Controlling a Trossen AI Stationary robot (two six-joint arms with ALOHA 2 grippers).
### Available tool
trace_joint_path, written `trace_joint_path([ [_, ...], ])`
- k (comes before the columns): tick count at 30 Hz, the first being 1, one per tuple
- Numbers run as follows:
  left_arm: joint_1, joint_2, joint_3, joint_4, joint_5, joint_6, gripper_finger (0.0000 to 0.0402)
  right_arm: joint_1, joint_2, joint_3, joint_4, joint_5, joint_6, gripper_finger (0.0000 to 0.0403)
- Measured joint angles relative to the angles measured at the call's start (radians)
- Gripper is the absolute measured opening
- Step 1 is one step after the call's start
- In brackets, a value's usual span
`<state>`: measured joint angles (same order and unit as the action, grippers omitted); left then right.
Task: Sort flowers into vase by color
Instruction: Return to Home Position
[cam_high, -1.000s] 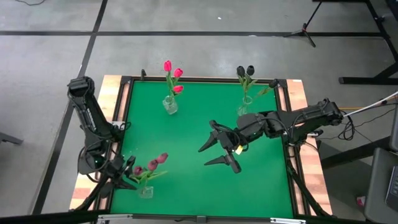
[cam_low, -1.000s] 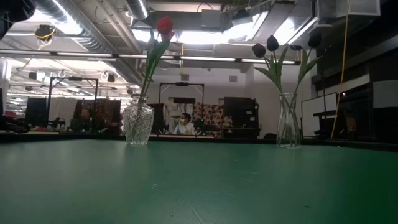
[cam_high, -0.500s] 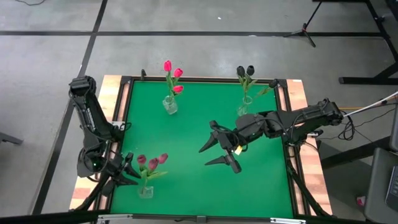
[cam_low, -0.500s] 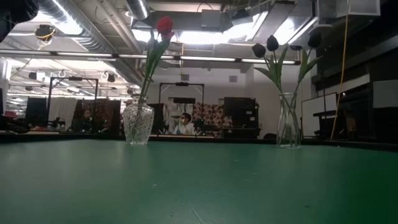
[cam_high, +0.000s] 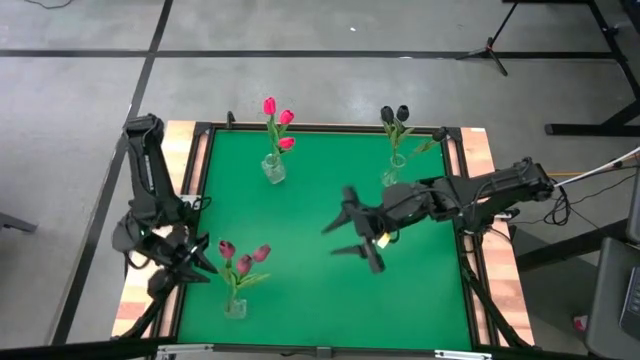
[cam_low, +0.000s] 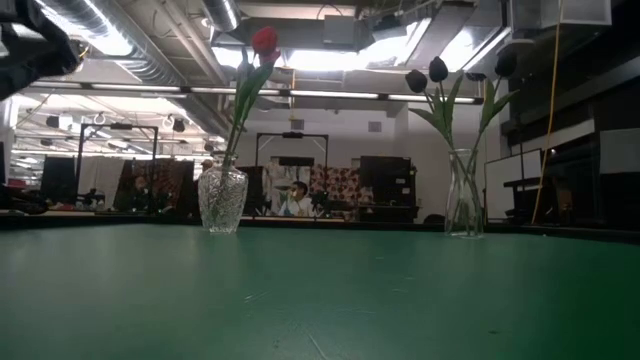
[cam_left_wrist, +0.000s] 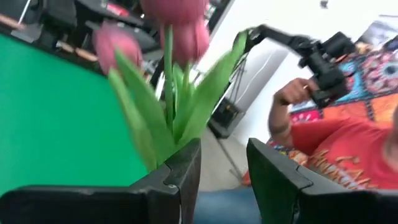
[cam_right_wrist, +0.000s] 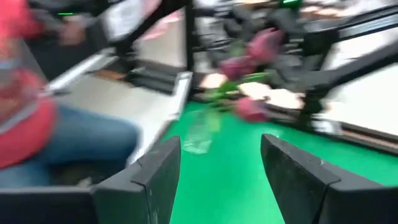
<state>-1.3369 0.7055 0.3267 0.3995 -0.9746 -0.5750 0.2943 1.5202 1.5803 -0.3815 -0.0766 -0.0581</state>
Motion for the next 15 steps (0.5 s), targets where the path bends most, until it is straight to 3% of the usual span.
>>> trace_joint_path([
  [3,0.000,-0.084,0.000,0.045,0.001,0.071,0.0126,0.000,-0.041,0.000,0.000,0.169,-0.041,0.0221],
  [6,0.000,-0.172,0.000,0.194,0.023,0.188,0.0126,0.000,-0.096,0.000,-0.006,0.263,-0.102,0.0221],
  [9,0.000,-0.246,0.000,0.345,0.180,0.329,0.0126,0.000,-0.150,0.000,-0.020,0.276,-0.132,0.0221],
  [11,0.000,-0.295,0.000,0.359,0.290,0.434,0.0126,0.000,-0.184,0.000,-0.037,0.345,-0.212,0.0221],
  [13,0.000,-0.340,0.000,0.353,0.321,0.535,0.0126,0.001,-0.214,0.000,-0.071,0.429,-0.182,0.0221],
  [15,0.000,-0.374,0.000,0.367,0.321,0.532,0.0126,0.012,-0.243,0.002,-0.156,0.442,-0.109,0.0221],
])
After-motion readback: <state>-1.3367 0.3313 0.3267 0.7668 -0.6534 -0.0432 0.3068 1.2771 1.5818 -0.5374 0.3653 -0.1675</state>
